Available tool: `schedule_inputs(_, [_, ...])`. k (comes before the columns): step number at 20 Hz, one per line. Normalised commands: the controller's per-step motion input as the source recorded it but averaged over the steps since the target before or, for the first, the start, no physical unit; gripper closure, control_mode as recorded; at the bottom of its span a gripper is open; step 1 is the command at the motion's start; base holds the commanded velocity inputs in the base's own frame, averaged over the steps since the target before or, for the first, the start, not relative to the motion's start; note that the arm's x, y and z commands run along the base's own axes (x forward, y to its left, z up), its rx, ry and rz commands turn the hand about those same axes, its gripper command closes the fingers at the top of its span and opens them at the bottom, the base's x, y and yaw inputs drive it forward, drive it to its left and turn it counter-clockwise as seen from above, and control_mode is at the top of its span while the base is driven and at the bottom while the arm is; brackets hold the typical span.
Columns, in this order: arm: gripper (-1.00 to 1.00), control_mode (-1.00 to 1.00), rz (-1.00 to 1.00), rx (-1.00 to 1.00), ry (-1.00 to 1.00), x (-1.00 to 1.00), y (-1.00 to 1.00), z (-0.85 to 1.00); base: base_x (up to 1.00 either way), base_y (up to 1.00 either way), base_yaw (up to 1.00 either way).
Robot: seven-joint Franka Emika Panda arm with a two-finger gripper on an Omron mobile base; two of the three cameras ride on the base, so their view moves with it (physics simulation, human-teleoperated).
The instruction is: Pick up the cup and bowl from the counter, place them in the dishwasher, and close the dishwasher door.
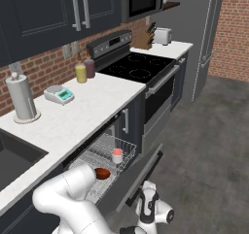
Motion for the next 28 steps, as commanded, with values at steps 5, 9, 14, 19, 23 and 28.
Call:
schedule_inputs(5, [-1.00, -1.00, 0.25, 0.29, 0.23, 0.39, 1.00, 0.00, 0.00, 0.00, 0.00])
schedule_inputs(9, [-1.00, -1.00, 0.31, 0.28, 0.25, 0.57, 1.00, 0.00, 0.00, 0.00, 0.00])
schedule_inputs(14, [-1.00, -1.00, 0.35, 0.30, 0.24, 0.51, 1.00, 0.00, 0.00, 0.00, 0.00])
schedule_inputs(19, [-1.00, -1.00, 0.36, 0.31, 0.03, 0.22, 1.00, -0.32, 0.00, 0.00, 0.00])
schedule_inputs(23, [-1.00, -1.00, 0.34, 0.29, -0.04, 0.21, 1.00, -0.56, 0.00, 0.00, 0.00])
schedule_inputs(28, [-1.00, -1.00, 0.32, 0.29, -0.11, 0.29, 1.00, -0.57, 0.00, 0.00, 0.00])
